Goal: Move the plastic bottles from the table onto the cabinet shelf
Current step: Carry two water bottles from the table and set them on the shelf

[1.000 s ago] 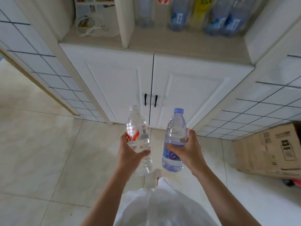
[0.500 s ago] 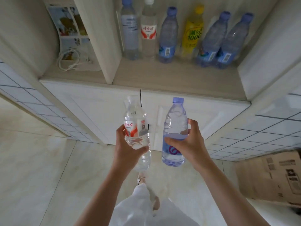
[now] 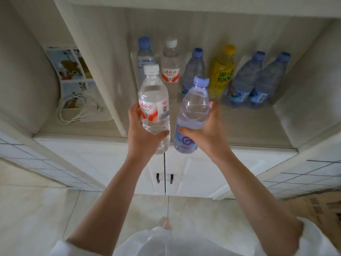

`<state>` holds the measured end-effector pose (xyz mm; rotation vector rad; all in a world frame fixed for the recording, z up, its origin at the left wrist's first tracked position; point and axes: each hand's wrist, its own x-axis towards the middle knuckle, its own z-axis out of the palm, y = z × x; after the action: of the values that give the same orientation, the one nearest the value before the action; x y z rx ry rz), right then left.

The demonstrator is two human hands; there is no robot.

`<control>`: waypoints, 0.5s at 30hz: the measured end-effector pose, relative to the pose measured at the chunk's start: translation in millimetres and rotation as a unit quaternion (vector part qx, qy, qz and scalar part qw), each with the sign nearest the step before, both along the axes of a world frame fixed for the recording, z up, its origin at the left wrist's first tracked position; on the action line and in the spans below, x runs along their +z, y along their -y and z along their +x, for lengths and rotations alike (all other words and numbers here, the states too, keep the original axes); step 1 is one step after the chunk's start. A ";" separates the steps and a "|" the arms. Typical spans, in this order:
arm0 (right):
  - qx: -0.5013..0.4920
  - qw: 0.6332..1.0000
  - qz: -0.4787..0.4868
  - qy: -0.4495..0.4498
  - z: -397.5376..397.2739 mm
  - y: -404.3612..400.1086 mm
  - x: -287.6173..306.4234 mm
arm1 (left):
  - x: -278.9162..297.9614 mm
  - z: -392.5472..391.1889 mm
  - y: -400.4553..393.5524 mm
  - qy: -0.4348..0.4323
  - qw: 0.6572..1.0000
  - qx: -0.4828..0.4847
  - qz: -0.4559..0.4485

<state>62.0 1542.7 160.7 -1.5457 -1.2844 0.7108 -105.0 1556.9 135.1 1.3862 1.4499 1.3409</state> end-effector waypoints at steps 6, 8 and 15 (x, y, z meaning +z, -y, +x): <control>0.003 0.999 0.048 -0.004 -10.9 -31.8 -7.2 | -3.7 5.7 -31.0 -0.005 0.998 0.048 0.027; 0.014 0.998 0.066 -0.011 -11.7 -37.2 -13.2 | -8.1 5.8 -34.0 0.001 0.998 0.061 0.028; 0.025 0.996 0.091 0.004 -16.0 -41.3 -32.1 | -20.2 4.2 -32.5 0.011 0.996 0.081 0.041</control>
<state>46.0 1584.0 128.6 -1.3744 -1.3590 0.6013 -100.8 1589.3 114.9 1.3245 1.5343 1.5280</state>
